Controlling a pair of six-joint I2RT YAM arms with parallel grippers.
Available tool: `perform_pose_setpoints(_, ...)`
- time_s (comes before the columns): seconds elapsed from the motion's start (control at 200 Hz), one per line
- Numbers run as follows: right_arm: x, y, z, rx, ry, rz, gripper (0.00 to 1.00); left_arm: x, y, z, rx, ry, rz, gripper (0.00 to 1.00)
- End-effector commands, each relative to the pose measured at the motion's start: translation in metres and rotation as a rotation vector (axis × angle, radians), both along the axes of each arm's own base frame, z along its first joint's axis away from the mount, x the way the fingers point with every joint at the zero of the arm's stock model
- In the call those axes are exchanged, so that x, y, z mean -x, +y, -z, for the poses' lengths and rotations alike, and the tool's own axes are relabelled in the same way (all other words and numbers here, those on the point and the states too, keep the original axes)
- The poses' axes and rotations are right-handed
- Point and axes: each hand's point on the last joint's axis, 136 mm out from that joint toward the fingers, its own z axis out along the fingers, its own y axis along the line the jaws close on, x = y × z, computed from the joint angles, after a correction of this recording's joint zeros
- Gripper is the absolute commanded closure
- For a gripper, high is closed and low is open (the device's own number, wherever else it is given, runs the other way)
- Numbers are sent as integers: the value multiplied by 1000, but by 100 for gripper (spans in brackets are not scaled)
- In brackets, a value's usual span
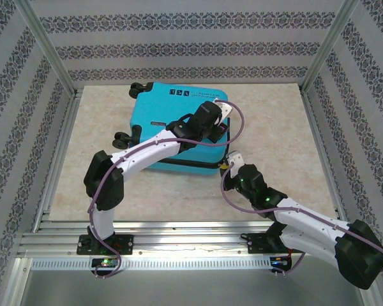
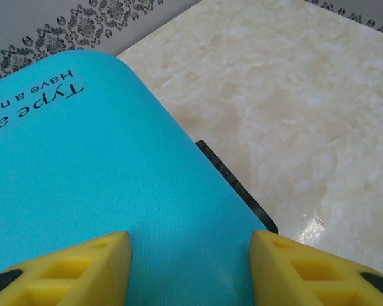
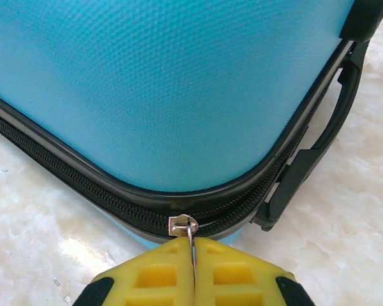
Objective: Pack the luggage
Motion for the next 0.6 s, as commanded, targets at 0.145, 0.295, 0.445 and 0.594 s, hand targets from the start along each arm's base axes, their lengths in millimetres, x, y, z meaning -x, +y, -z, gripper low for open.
perform_pose_setpoints(0.145, -20, -14, -33, -34, -105, 84, 100, 23, 114, 32, -114, 247, -164, 29)
perform_pose_setpoints(0.295, -19, -9, -28, -47, -80, 67, 100, 26, 156, -31, 114, 196, -260, 19)
perform_pose_setpoints(0.445, -17, -7, -27, -54, -71, 55, 100, 50, 230, -63, 376, 214, -444, 13)
perform_pose_setpoints(0.594, -16, -4, -26, -57, -66, 40, 100, 92, 281, -56, 535, 241, -601, 8)
